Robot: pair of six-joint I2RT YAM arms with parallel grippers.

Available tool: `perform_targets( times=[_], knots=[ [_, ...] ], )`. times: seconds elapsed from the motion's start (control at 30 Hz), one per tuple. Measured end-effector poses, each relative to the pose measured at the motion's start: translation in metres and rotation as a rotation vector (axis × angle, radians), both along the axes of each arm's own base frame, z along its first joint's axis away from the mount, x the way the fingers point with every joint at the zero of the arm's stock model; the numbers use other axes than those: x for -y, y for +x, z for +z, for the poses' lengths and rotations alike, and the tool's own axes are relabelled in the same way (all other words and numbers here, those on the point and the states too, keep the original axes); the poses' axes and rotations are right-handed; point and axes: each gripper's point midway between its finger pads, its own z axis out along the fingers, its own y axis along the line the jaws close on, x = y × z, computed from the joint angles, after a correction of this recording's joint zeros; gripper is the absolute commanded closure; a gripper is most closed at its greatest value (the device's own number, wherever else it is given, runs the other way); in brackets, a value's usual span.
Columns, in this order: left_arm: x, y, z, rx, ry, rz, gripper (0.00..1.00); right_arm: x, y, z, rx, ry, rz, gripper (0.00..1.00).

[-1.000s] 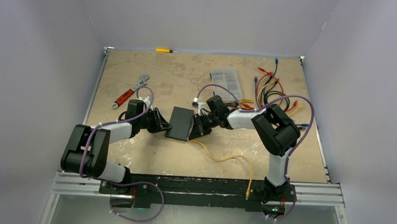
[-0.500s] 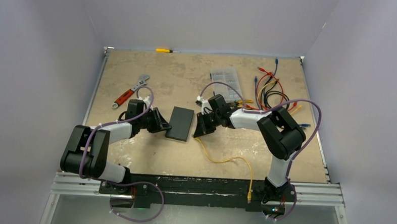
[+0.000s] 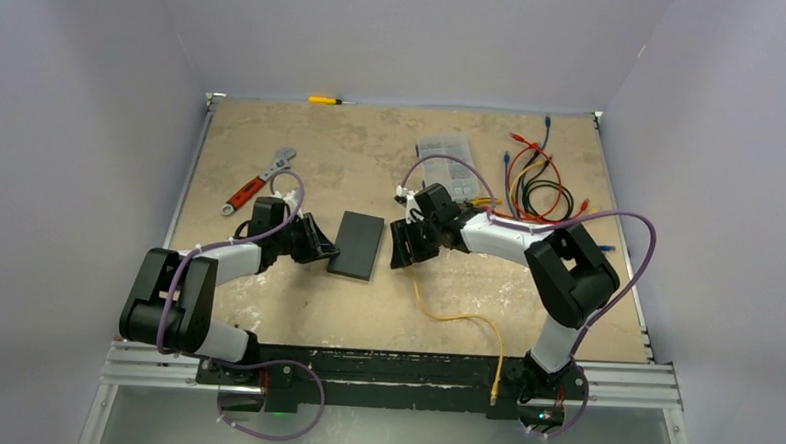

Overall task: Pull the plug from the switch port
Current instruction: Pick up the connector from the center of the board.

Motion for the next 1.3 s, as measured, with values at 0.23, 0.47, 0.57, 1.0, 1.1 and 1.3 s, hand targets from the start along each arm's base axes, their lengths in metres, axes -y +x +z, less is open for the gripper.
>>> perform_targets(
  times=[0.23, 0.47, 0.57, 1.0, 1.1, 1.3],
  knots=[
    [0.0, 0.0, 0.0, 0.002, 0.0, -0.001, 0.92, 0.02, -0.005, 0.0, 0.01, -0.107, -0.045, 0.4],
    [0.001, 0.001, 0.0, 0.006, -0.004, -0.003, 0.92, 0.031, -0.013, -0.001, -0.006, -0.155, -0.057, 0.54],
    [0.001, 0.001, 0.0, 0.006, -0.005, -0.003, 0.92, 0.032, -0.019, 0.003, -0.014, -0.146, -0.047, 0.58],
    [0.001, 0.002, -0.001, 0.006, -0.016, -0.008, 0.92, 0.028, -0.038, 0.017, -0.054, -0.082, -0.001, 0.93],
    [0.001, 0.002, 0.0, 0.006, -0.016, -0.008, 0.92, 0.027, -0.039, 0.017, -0.061, -0.076, 0.005, 0.99],
    [0.001, 0.002, -0.001, 0.006, -0.016, -0.007, 0.92, 0.026, -0.038, 0.02, -0.058, -0.074, 0.005, 1.0]
  ],
)
